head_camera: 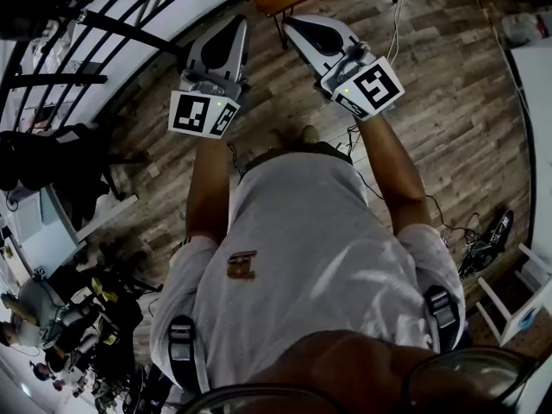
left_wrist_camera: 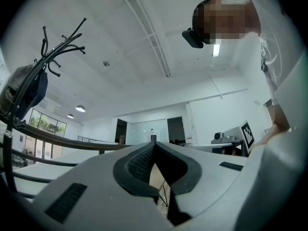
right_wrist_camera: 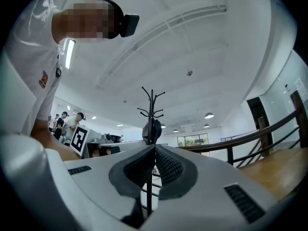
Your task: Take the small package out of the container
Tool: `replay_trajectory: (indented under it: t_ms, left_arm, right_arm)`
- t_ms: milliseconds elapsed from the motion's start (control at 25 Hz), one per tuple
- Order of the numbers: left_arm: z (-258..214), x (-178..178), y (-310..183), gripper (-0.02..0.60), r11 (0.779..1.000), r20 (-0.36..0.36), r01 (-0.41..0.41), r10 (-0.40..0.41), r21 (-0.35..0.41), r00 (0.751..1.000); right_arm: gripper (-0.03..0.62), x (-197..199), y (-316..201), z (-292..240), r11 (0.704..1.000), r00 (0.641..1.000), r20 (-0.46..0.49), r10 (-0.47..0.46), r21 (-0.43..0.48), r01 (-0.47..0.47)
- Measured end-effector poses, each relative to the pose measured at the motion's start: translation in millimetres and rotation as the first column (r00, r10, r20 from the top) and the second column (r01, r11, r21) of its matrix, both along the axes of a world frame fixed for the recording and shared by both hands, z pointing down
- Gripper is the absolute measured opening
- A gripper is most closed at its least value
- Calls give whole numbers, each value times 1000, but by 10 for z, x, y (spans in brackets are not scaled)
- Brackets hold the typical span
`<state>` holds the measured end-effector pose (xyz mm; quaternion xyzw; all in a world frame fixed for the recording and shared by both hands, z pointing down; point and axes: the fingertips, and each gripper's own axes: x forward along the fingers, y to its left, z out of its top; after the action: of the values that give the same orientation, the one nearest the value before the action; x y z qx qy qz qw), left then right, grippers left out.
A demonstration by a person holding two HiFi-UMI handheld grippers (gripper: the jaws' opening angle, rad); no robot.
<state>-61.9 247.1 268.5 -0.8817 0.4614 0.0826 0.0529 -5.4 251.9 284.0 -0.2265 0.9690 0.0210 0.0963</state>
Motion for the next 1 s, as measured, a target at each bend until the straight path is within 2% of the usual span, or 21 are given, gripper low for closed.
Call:
replay_trajectory:
  t_ms: [240, 720, 1000]
  left_arm:
    - [-42, -3, -99, 18, 999, -8, 36, -36, 9, 999]
    - [-82, 210, -232, 18, 995, -22, 94, -94, 26, 995]
    - [-33, 146, -410, 18, 995, -20, 98, -98, 22, 995]
  right_arm:
    - [32, 88, -84, -4, 1000, 1000, -6, -18, -3, 18]
    - [32, 384, -271, -12, 998, 997, -30, -64, 12, 65]
    - [32, 328, -471, 40, 997, 997, -43, -70, 9, 70]
